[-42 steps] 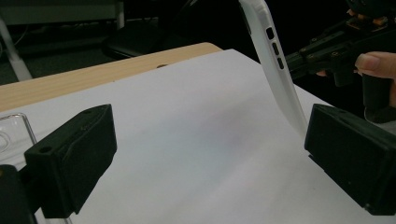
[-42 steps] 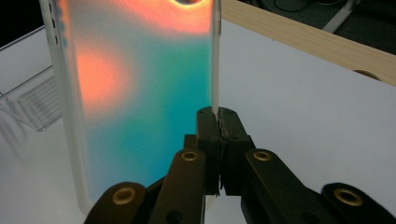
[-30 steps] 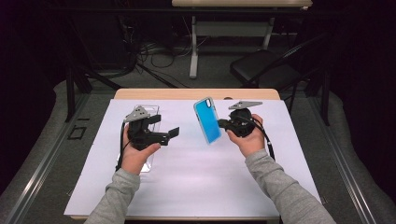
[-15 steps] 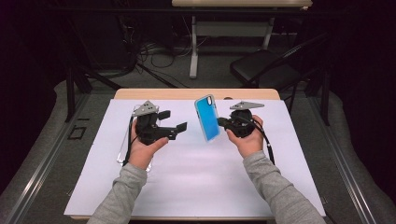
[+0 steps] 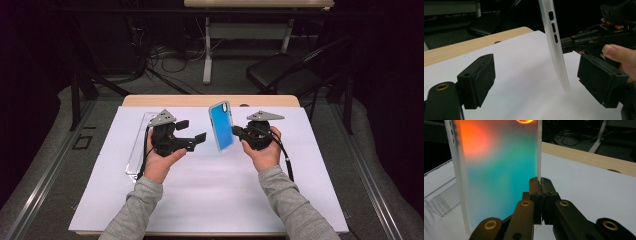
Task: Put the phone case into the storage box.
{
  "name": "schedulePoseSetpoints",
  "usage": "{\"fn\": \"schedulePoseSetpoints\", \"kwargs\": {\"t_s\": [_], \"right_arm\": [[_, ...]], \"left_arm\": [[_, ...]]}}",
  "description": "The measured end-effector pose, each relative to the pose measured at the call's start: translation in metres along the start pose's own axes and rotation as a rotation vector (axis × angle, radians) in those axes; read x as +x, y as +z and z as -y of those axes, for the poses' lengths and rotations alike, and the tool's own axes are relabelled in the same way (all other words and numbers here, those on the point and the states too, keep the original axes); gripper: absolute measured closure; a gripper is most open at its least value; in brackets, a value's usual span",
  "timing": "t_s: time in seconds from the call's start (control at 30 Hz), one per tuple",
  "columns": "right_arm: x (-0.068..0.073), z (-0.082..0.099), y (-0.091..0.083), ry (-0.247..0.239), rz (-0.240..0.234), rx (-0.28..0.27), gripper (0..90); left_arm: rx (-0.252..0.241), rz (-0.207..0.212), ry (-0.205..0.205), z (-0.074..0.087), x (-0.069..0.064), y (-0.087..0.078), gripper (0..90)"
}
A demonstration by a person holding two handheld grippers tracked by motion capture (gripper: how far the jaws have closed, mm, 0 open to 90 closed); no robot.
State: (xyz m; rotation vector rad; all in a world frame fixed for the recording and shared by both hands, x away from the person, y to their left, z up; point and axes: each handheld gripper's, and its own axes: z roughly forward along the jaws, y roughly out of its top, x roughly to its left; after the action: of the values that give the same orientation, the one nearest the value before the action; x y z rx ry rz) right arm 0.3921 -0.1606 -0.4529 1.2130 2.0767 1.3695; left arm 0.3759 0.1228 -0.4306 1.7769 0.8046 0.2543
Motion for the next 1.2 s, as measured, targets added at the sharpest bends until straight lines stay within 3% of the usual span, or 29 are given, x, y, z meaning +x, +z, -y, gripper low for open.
{"fn": "schedulePoseSetpoints", "kwargs": {"t_s": [0.5,0.8,1.2], "right_arm": [[0.006,0.008,0.001,0.004,0.009,-0.071,89.0],[0.007,0.013,0.005,0.006,0.024,-0.08,89.1],[0.007,0.016,0.004,0.006,0.045,-0.107,89.1]], "left_arm": [[-0.011,-0.011,-0.011,0.003,-0.009,0.001,15.8],[0.003,-0.022,-0.009,0.003,-0.015,0.008,17.1],[-0.011,-0.04,-0.027,0.002,-0.021,0.016,28.9]]}}
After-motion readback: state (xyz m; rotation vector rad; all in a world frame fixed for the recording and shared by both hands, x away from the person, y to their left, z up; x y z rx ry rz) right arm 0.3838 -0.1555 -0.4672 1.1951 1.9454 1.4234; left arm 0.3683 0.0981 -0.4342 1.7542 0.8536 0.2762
